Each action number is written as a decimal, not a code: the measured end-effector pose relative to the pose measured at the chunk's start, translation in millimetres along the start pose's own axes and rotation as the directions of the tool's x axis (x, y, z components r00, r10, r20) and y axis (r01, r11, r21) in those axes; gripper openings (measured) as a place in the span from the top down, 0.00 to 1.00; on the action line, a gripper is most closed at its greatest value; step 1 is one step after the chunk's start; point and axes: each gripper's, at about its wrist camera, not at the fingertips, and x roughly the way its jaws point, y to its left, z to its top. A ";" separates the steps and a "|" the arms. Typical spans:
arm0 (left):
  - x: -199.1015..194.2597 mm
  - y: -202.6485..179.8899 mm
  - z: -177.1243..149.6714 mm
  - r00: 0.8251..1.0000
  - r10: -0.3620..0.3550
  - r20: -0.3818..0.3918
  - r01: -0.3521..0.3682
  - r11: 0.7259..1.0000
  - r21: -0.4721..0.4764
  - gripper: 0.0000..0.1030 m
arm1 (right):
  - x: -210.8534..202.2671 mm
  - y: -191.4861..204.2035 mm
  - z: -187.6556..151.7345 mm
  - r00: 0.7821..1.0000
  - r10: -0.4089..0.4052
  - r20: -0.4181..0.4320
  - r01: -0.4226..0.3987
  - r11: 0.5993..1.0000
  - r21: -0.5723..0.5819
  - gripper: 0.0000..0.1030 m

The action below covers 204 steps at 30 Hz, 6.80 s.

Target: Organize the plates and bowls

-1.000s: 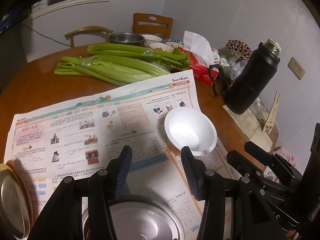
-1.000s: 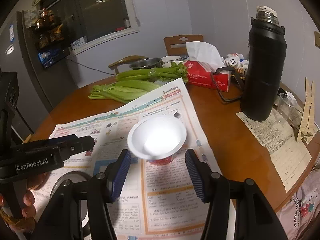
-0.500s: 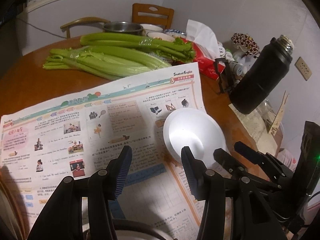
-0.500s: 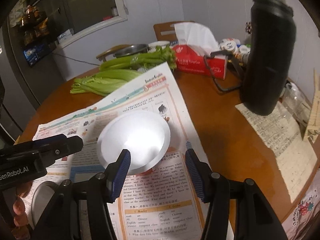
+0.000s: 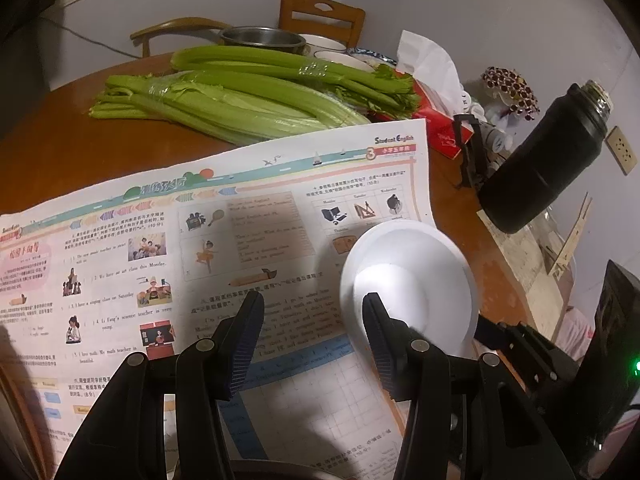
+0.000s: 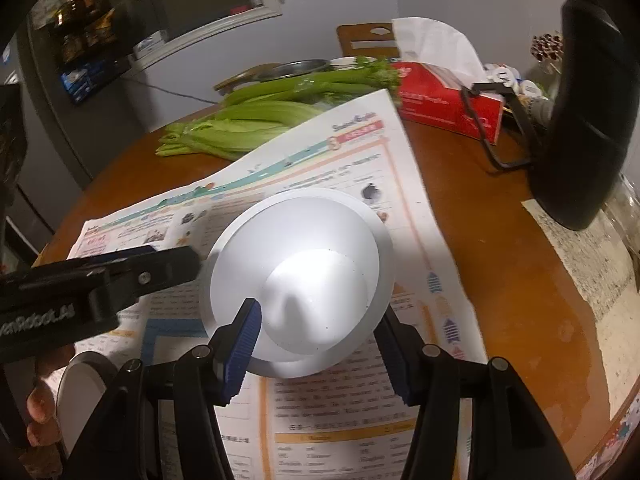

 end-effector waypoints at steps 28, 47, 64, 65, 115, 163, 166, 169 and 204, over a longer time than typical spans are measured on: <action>15.3 13.3 -8.5 0.996 -0.036 -0.083 0.034 0.999 -0.028 0.57 | -0.9 44.3 -13.5 0.989 0.144 -0.042 -0.146 0.987 -0.062 0.44; -39.2 9.4 -13.5 0.999 -0.040 0.014 0.040 0.999 -0.001 0.57 | -44.8 61.1 -9.8 0.986 0.165 0.039 -0.161 0.983 -0.094 0.44; -103.4 15.1 -45.1 0.995 -0.023 0.097 0.024 1.000 -0.001 0.57 | -96.6 96.5 -28.1 0.976 0.192 0.102 -0.175 0.972 -0.156 0.44; -106.0 15.3 -47.0 0.995 -0.022 0.099 0.023 1.000 -0.003 0.57 | -98.4 98.1 -29.2 0.976 0.193 0.104 -0.175 0.971 -0.160 0.44; -96.7 43.3 -115.5 0.998 0.040 0.044 -0.038 0.998 -0.044 0.57 | -83.5 121.8 -85.6 0.984 0.181 -0.003 -0.177 0.961 -0.211 0.44; -103.6 78.8 -134.2 0.998 0.004 0.056 0.005 0.989 -0.151 0.43 | -69.7 78.3 -77.0 0.991 0.130 -0.006 -0.130 0.990 -0.058 0.44; -99.3 78.8 -135.2 0.999 0.006 0.043 0.001 0.988 -0.153 0.43 | -63.9 78.8 -80.6 0.990 0.136 -0.028 -0.137 0.989 -0.056 0.44; -93.4 79.8 -136.3 0.999 0.020 0.026 -0.016 0.988 -0.154 0.43 | -59.5 80.9 -84.4 0.990 0.137 -0.044 -0.139 0.988 -0.060 0.44; -59.3 75.0 -137.3 0.999 -0.032 -0.041 0.026 0.989 -0.147 0.43 | -41.1 96.0 -101.0 0.960 0.255 -0.112 -0.265 0.961 -0.083 0.39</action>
